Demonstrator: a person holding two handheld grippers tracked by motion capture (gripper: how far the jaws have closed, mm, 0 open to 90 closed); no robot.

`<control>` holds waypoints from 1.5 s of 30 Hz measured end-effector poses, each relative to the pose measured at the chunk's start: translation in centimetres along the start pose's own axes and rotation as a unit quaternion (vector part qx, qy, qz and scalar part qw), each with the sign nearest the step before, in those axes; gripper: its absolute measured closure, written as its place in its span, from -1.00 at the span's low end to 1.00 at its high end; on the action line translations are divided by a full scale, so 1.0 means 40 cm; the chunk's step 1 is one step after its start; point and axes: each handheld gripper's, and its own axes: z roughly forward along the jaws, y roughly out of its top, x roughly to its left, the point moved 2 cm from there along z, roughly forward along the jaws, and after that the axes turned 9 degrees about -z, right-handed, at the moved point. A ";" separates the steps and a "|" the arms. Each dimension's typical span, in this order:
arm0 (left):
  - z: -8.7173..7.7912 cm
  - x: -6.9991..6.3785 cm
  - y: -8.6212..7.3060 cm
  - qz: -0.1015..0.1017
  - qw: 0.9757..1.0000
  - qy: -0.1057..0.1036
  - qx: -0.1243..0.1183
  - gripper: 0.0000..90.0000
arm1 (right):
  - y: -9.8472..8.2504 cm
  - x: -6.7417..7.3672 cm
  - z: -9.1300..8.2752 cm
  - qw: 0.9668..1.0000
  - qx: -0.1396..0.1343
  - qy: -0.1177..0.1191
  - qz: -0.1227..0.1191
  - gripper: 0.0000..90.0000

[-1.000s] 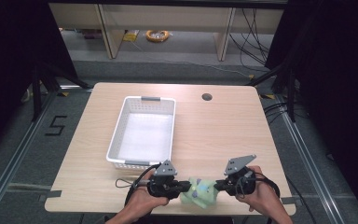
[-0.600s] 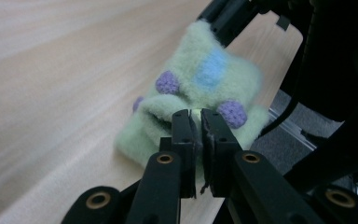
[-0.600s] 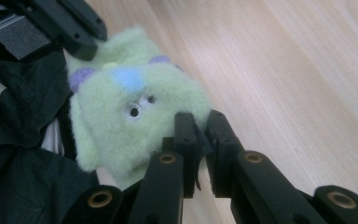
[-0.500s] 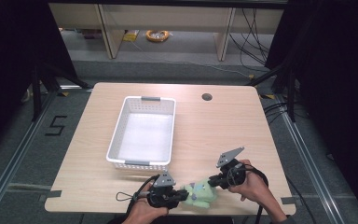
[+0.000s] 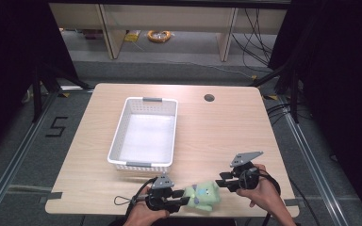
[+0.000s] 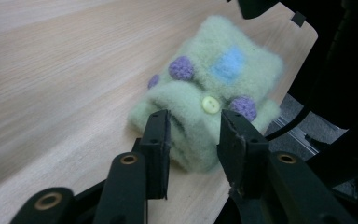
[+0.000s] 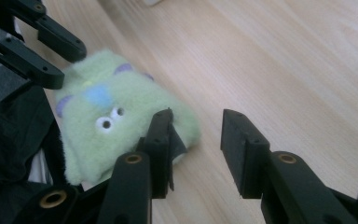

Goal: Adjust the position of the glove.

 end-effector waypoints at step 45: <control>0.060 0.012 0.007 -0.079 0.996 0.009 0.037 0.27 | -0.068 0.050 0.102 0.989 -0.009 0.060 0.136 0.07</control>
